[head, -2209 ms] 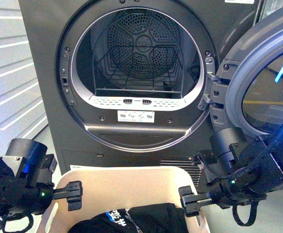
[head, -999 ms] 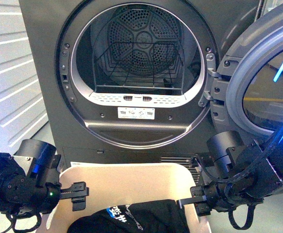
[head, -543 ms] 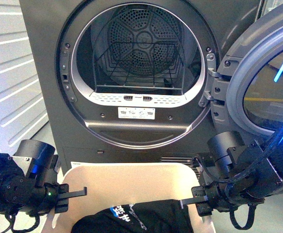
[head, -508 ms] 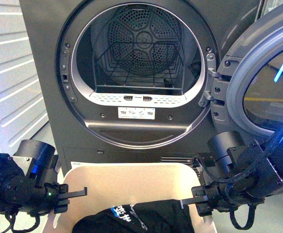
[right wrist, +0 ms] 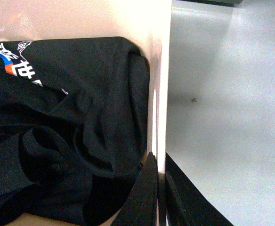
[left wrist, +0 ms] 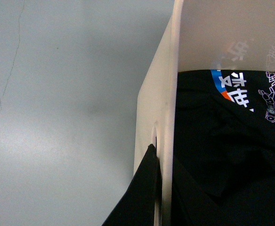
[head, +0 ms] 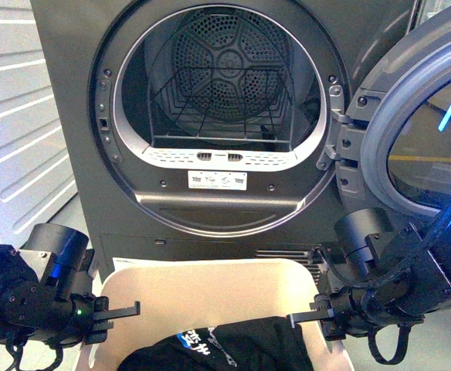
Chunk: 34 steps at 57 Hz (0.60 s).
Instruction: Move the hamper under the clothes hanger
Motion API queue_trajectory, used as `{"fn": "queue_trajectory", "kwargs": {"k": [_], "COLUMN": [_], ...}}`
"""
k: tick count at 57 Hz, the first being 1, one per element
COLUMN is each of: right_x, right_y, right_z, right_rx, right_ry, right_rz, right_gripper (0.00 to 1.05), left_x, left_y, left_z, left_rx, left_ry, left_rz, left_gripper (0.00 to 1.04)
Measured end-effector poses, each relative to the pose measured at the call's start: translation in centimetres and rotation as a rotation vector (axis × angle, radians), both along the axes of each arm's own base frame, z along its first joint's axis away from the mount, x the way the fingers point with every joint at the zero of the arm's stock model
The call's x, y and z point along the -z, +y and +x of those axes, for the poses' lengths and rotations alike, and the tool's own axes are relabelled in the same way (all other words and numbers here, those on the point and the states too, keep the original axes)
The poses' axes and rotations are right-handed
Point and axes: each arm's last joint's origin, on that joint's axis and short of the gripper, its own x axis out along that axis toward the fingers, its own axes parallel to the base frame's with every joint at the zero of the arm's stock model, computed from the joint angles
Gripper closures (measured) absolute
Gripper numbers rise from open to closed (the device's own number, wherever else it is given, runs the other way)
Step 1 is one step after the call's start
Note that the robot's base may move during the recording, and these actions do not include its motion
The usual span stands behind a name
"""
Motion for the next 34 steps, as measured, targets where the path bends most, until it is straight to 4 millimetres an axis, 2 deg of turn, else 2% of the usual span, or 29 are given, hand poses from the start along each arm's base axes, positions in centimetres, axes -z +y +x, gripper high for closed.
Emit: {"fn": "queue_trajectory", "kwargs": {"k": [19,34], "right_x": [-0.5,-2.1], "right_y": [-0.2,-0.5], "right_z": [-0.4,-0.2], "right_rx": [0.003,0.008], "right_ry": [0.006,-0.027], "right_rz": [-0.001,0.007], "right_gripper": [1.02,1.02], "left_x": [-1.6,-2.6], "left_y": [0.0,0.0], "left_z": [0.1,0.1], "left_rx": [0.001,0.001], "left_ry": [-0.014,-0.028], "left_rz": [0.000,0.002], "left_gripper": [1.00,1.00]}}
